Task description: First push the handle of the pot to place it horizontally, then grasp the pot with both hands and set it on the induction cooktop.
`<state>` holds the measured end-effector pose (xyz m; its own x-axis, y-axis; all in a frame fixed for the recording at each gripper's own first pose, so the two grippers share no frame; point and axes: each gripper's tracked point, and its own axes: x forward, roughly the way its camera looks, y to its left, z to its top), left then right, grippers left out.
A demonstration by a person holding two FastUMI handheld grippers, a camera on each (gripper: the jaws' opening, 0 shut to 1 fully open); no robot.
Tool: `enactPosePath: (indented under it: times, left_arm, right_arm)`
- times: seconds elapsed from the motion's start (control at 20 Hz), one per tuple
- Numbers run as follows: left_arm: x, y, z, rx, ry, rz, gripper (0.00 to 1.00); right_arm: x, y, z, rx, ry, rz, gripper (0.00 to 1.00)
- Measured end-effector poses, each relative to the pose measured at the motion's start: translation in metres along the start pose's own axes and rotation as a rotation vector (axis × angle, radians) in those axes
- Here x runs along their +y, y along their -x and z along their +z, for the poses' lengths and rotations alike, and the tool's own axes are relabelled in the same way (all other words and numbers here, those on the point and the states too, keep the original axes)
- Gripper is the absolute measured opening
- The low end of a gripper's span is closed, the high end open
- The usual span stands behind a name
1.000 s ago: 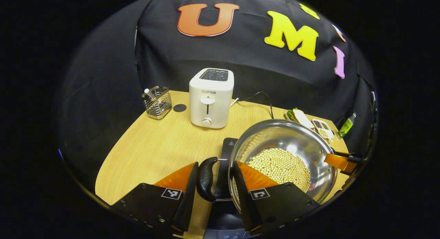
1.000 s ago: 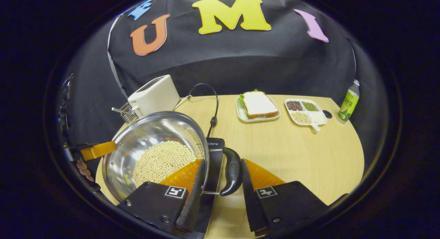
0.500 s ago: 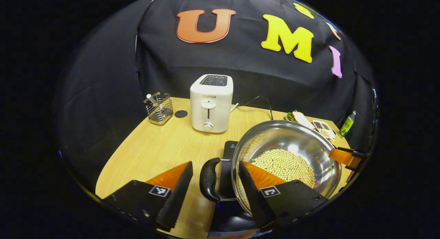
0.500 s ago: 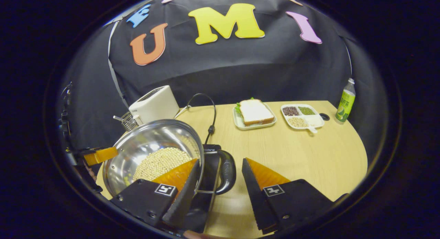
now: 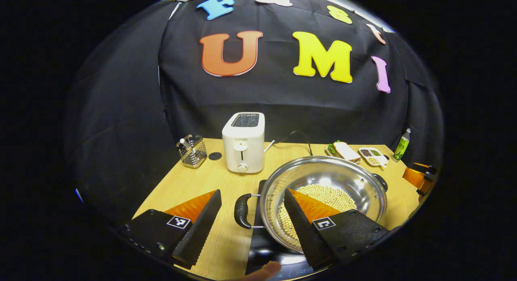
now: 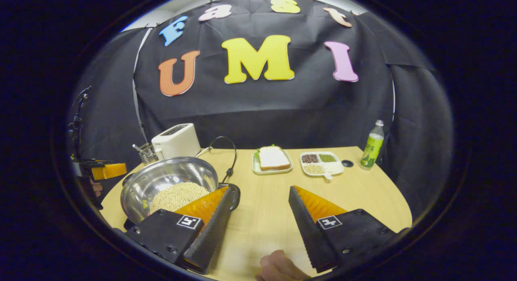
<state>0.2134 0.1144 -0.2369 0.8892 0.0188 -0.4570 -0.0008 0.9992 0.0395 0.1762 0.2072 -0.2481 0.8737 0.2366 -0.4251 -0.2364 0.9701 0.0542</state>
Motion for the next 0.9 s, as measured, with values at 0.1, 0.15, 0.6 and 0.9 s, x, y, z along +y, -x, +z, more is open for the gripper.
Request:
enactPosePath:
  times: [0.1, 0.15, 0.6, 0.9]
  left_arm:
    - [-0.009, 0.024, 0.016, -0.050, -0.029, 0.008, 0.98]
    - [-0.016, 0.039, 0.027, -0.078, -0.034, 0.009, 0.98]
    - [-0.088, 0.180, 0.091, -0.314, 0.056, -0.084, 0.98]
    - [-0.100, 0.249, 0.108, -0.405, 0.020, -0.052, 0.97]
  right_arm:
    - [-0.011, 0.032, 0.015, -0.063, 0.009, -0.018, 0.93]
    - [-0.016, 0.048, 0.022, -0.093, 0.015, -0.028, 0.93]
    - [-0.076, 0.195, 0.068, -0.264, -0.009, -0.131, 0.98]
    - [-0.103, 0.264, 0.078, -0.316, -0.042, -0.163, 0.97]
